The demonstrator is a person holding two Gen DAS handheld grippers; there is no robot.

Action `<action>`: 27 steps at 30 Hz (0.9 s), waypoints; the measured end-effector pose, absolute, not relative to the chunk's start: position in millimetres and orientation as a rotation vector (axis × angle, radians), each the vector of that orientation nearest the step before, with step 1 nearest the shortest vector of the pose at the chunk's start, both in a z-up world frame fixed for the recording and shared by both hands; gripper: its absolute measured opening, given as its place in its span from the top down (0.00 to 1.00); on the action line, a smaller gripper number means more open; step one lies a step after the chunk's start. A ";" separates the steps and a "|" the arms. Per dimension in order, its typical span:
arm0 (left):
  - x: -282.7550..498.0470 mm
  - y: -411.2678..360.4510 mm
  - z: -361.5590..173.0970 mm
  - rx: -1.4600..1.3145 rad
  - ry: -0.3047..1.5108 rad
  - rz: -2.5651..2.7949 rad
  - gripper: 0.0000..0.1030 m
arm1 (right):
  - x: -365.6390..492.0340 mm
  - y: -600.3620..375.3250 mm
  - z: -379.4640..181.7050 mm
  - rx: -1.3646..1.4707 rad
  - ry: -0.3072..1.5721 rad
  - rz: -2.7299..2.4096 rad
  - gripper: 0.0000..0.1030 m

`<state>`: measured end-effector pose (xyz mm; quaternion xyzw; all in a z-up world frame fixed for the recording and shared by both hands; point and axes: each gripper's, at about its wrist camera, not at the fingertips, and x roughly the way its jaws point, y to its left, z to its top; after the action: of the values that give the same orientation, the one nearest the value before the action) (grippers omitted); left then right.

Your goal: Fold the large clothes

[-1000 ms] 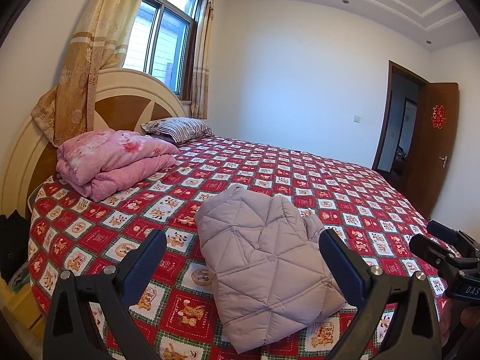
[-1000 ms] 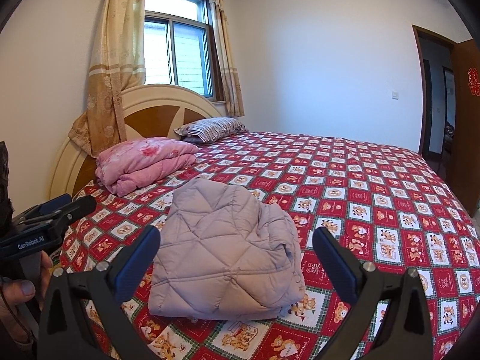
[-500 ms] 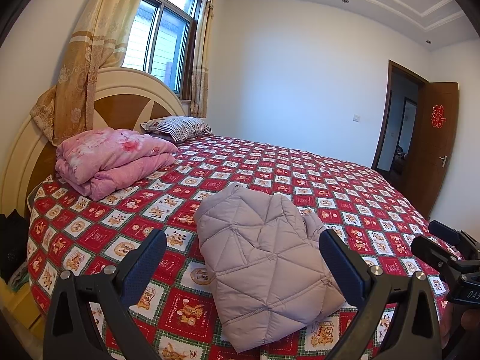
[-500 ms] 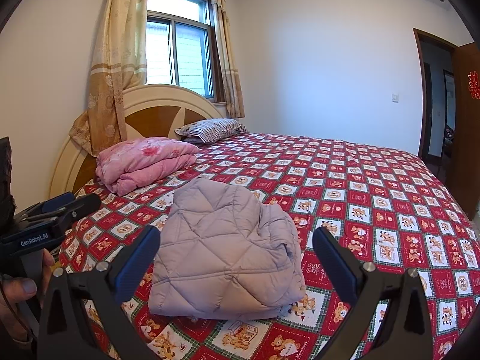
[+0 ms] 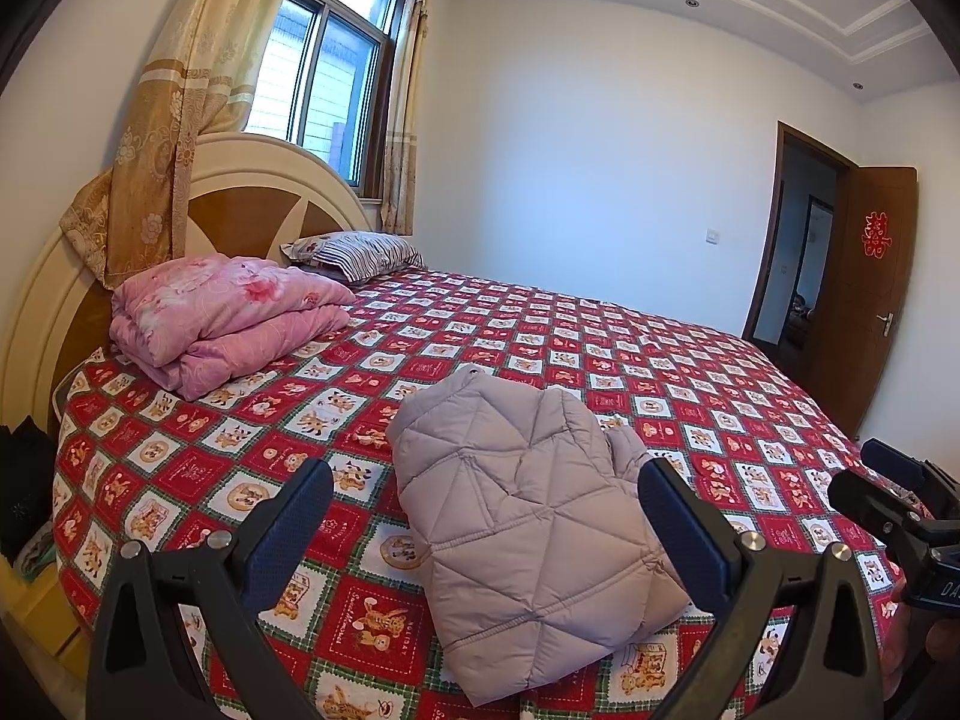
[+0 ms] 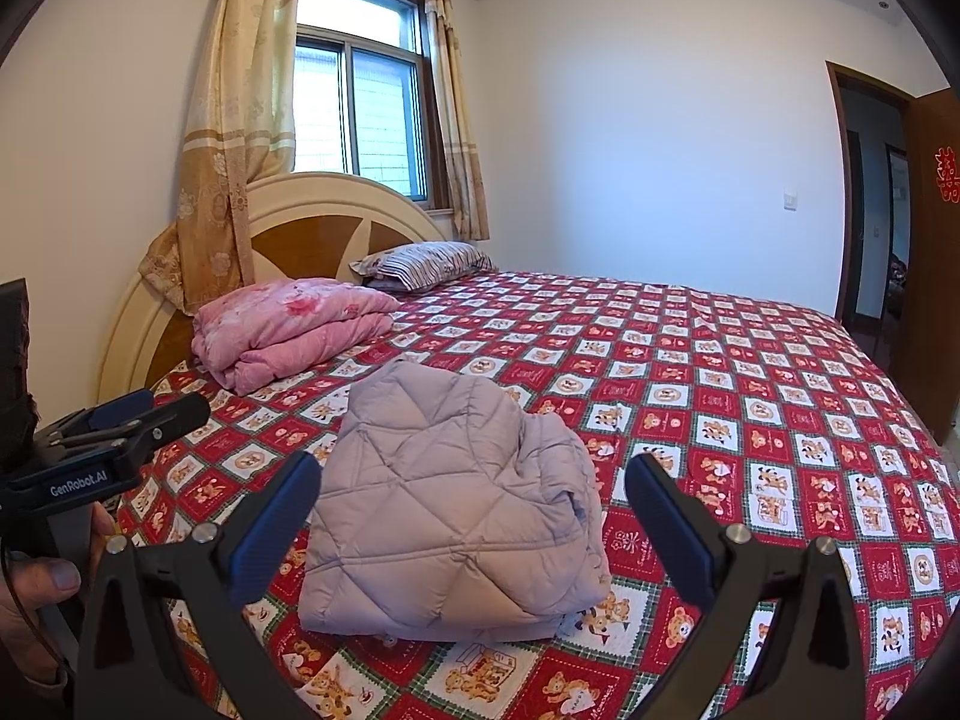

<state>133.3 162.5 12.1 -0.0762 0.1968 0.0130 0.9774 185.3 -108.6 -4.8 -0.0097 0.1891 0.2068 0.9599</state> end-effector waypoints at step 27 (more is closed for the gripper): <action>136.1 151.5 7.3 -0.109 0.405 0.038 0.01 | 182.1 -115.4 0.2 -0.024 0.355 0.418 0.00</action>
<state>136.1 151.5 7.3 -0.0542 0.2008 0.0187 0.9779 182.1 -115.4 0.2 -0.0117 0.1752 0.2064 0.9626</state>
